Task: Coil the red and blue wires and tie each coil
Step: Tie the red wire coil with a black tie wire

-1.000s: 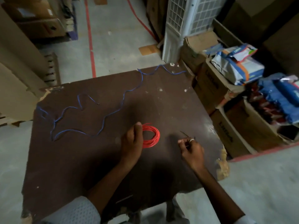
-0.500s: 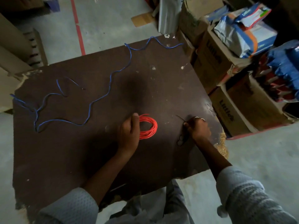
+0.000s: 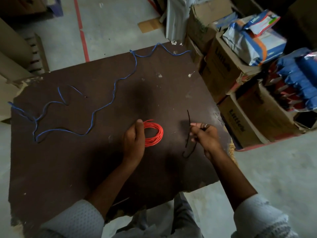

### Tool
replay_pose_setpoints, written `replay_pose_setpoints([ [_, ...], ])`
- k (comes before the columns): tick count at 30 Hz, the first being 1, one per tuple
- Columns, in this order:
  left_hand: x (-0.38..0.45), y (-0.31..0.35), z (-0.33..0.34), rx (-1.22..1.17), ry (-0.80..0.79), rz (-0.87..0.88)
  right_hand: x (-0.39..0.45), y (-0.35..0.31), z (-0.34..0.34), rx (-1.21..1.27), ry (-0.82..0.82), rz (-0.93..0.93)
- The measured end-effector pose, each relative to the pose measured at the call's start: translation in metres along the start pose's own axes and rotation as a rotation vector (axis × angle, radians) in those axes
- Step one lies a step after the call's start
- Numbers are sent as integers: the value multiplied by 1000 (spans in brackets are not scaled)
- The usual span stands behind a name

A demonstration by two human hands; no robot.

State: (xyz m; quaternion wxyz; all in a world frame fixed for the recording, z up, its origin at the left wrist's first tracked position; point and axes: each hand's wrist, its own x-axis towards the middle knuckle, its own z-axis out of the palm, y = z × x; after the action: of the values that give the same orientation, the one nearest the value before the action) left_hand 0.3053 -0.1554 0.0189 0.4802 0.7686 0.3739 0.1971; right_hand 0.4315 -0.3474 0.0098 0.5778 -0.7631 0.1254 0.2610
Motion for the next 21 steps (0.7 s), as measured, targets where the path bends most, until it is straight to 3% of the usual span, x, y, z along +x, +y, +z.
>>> replay_pose_setpoints([
  [8,-1,30,-27,17,55,152,-89,-54,8,298,-361,-83],
  [16,5,40,-49,25,103,290,-145,-75,17,219,-649,-112],
  [21,7,43,-58,49,129,291,-155,-76,27,138,-616,-228],
])
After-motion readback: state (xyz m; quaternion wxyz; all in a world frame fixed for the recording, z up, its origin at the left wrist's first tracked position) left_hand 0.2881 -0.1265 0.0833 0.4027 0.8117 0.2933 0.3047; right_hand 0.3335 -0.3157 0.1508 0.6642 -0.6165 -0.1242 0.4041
